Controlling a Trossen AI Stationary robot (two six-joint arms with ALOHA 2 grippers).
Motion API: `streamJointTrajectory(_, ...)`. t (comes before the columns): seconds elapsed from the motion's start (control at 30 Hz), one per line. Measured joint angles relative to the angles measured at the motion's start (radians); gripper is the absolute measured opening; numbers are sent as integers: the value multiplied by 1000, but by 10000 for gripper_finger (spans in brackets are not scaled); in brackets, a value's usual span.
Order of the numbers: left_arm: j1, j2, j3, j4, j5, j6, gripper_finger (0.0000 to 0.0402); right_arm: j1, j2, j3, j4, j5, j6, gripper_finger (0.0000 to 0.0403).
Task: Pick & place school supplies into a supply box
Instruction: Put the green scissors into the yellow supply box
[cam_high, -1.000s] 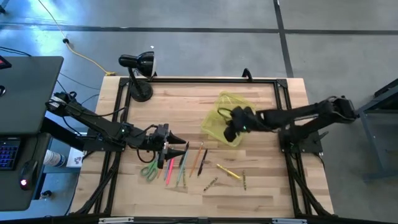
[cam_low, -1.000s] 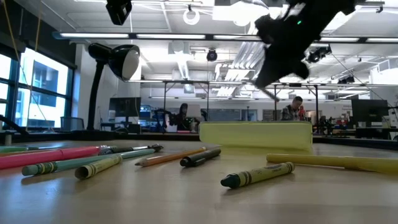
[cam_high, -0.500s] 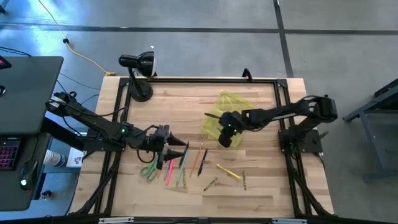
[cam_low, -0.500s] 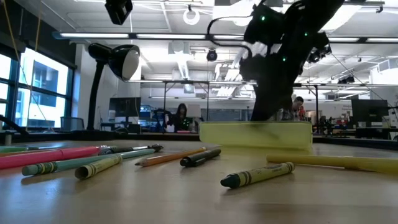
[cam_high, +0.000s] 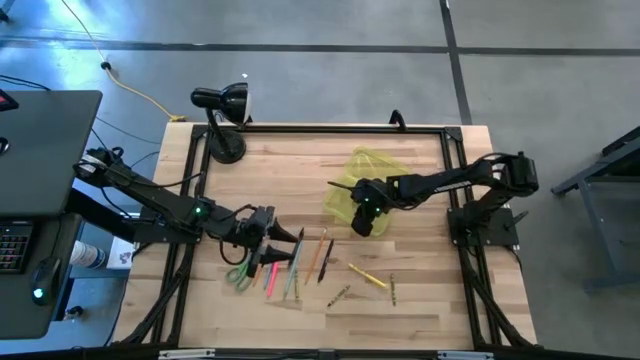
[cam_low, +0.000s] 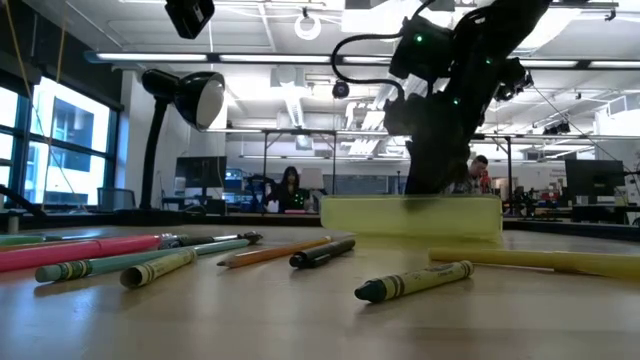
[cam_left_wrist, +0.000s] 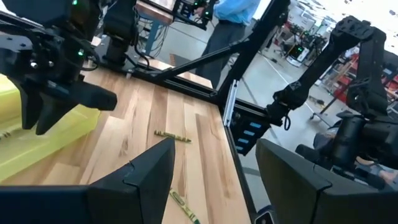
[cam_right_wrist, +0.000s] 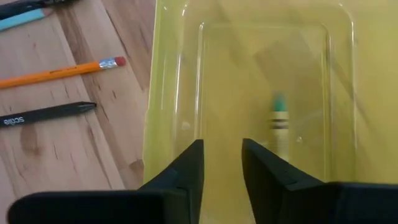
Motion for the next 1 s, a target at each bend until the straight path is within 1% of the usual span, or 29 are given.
streamJointTrajectory(0.13,0,0,0,3,0,0,260,0,-49,0,1,5,1,104)
streamJointTrajectory(0.23,0,0,0,4,-12,5,260,1,-109,0,-1,13,16,105)
streamJointTrajectory(0.3,0,0,0,-3,-50,10,260,8,-159,0,1,34,16,104)
streamJointTrajectory(0.47,0,0,0,-53,-160,10,260,46,-302,0,2,137,-12,101)
streamJointTrajectory(0.6,0,0,0,-52,-288,5,260,101,-409,0,2,203,-8,101)
streamJointTrajectory(0.67,1,0,0,-49,-321,6,260,142,-450,0,2,241,2,101)
streamJointTrajectory(0.77,8,0,0,-48,-300,39,260,222,-495,1,3,294,27,101)
streamJointTrajectory(0.9,7,0,0,-49,-180,58,260,335,-512,1,26,358,32,101)
streamJointTrajectory(1.0,7,2,0,-39,-162,53,260,413,-505,1,46,428,54,101)
